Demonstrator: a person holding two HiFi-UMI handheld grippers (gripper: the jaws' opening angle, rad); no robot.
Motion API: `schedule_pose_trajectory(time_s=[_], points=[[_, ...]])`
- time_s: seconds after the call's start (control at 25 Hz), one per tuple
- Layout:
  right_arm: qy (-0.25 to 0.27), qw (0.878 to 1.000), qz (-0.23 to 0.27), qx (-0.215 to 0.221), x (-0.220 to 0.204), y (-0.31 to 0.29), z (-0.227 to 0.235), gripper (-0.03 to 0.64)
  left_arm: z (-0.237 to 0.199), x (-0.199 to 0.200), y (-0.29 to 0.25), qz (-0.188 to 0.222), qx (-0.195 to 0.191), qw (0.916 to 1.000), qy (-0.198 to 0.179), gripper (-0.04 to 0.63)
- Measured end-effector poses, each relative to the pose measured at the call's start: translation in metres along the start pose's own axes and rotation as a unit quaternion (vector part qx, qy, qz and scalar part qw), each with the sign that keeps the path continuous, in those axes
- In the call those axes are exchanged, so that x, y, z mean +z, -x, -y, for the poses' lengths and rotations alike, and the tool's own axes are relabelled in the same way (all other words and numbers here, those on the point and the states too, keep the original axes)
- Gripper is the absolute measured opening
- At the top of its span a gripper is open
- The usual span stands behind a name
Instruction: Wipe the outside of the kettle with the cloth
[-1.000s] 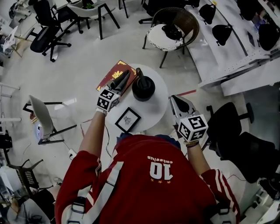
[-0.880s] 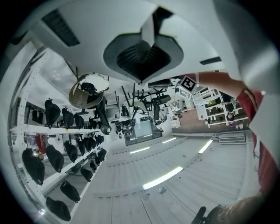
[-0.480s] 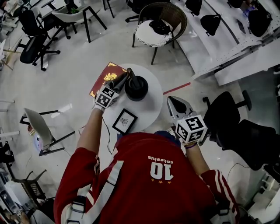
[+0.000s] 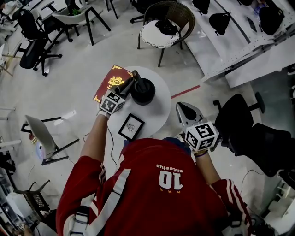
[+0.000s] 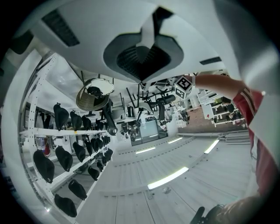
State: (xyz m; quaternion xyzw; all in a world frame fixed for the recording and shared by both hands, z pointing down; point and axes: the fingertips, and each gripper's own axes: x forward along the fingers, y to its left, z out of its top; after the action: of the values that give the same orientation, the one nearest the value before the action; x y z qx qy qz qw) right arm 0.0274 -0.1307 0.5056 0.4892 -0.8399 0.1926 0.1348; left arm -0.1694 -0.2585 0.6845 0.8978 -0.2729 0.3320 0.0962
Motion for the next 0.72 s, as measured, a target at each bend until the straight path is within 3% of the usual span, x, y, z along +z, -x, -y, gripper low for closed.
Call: schedule_pose_trajectory(time_s=[0.72], points=[[-0.001, 1.0, -0.002, 0.021, -0.009, 0.005, -0.024, 0.017, 0.022, 0.005, 0.025, 0.066, 0.013, 0.9953, 0.069, 0.046]])
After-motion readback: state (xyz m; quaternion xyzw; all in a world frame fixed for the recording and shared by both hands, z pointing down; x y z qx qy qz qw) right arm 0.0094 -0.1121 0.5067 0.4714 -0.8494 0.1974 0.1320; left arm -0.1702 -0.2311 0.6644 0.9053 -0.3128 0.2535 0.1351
